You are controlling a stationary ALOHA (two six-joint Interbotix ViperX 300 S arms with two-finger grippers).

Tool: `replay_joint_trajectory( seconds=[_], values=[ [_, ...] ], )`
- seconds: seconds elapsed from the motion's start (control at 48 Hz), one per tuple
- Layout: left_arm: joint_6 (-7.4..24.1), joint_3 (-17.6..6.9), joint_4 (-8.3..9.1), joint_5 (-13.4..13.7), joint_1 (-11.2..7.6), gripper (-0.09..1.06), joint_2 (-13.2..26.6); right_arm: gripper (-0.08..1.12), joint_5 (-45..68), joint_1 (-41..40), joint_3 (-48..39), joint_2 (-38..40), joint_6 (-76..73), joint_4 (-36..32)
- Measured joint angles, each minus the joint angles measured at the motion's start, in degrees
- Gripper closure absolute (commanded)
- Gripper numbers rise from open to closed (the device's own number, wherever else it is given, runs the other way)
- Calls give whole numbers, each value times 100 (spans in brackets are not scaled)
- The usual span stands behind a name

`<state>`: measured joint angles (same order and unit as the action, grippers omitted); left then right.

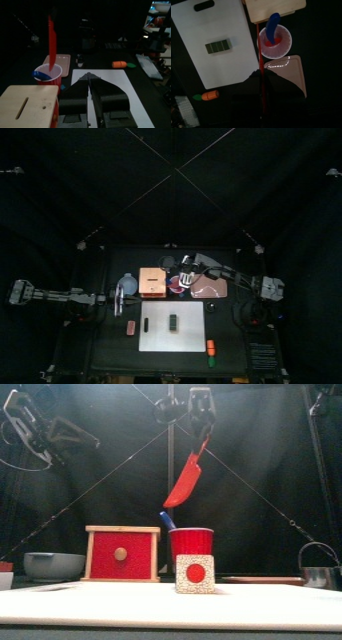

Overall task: Cut the sushi into 4 pieces with the knife
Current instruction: Grasp knife edge with left hand

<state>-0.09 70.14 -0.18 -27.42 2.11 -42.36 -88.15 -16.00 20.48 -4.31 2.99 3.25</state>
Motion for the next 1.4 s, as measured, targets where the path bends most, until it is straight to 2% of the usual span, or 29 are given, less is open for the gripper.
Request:
replay_joint_trajectory(
  seconds=[0.167, 0.271, 0.438, 0.562, 0.812, 0.938, 1.104, 1.396],
  values=[
    [0, 53, 0, -475, -9, 15, -9, 86, 466, 571, -387, 527, -88, -448],
    [0, 53, 0, -598, -26, 9, -9, 86, 976, 896, -870, 879, -237, -721],
    [9, -18, 0, -624, -35, 9, 35, 86, 2206, 1310, -1898, 1397, -642, -1266],
    [0, -97, 0, -624, -44, 9, 114, 86, 3542, 1564, -2971, 1890, -1037, -1740],
    [9, -316, 0, -624, -44, 9, 448, 86, 6328, 1591, -4852, 2637, -2083, -2452],
    [18, -448, 0, -633, -44, 9, 642, 86, 7383, 1538, -5634, 2892, -2443, -2689],
    [9, -677, 0, -624, -53, 9, 993, 86, 8464, 1380, -6319, 3173, -2514, -2769],
    [0, -1213, -35, -606, -53, 9, 1846, 86, 9237, 1072, -6768, 3340, -2479, -2769]
  ],
)
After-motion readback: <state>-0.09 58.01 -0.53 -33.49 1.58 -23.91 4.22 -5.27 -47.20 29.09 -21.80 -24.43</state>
